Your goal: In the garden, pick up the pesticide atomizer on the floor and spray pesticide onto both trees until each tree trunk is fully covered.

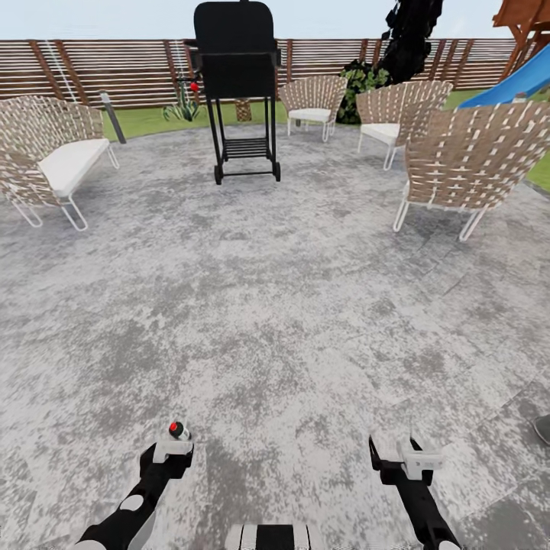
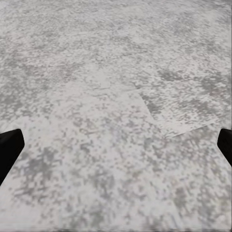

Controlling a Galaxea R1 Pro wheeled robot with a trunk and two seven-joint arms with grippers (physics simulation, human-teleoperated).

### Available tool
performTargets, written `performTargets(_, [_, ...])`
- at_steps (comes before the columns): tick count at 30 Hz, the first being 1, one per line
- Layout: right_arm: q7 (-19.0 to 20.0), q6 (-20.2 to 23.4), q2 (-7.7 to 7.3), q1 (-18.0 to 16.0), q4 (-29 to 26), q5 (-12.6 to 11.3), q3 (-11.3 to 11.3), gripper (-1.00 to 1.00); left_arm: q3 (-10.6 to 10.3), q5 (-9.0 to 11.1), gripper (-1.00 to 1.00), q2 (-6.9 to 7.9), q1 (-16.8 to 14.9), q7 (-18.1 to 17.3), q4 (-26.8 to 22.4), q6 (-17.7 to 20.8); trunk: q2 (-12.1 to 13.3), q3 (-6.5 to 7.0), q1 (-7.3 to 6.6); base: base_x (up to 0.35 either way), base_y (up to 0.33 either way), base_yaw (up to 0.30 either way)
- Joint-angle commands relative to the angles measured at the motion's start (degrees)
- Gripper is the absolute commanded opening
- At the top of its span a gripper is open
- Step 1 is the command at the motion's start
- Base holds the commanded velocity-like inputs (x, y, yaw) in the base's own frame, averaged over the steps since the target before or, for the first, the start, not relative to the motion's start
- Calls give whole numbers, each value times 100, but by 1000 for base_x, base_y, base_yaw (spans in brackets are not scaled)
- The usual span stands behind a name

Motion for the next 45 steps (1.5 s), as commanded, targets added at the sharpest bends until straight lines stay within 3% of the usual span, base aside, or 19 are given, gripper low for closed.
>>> performTargets(1, [0, 0, 0, 0, -1, 1, 0, 100, 1, 1, 100, 0, 0, 0, 0, -1, -2, -32, 2, 0, 0, 0])
performTargets(11, [0, 0, 0, 0, 0, -2, 0, 100, 11, 4, 100, 8, 2, 0, 8, -20, -15, -346, 28, 0, 0, 0])
performTargets(15, [0, -1, 0, 0, 0, 2, 0, 100, 12, 4, 100, 9, 0, 0, 10, -21, -15, -383, 28, 0, 0, 0])
performTargets(45, [0, 1, 0, 0, 7, -1, 9, 100, 38, 4, 100, 0, 0, 1, 8, -21, -15, -407, 28, 77, 34, 0])
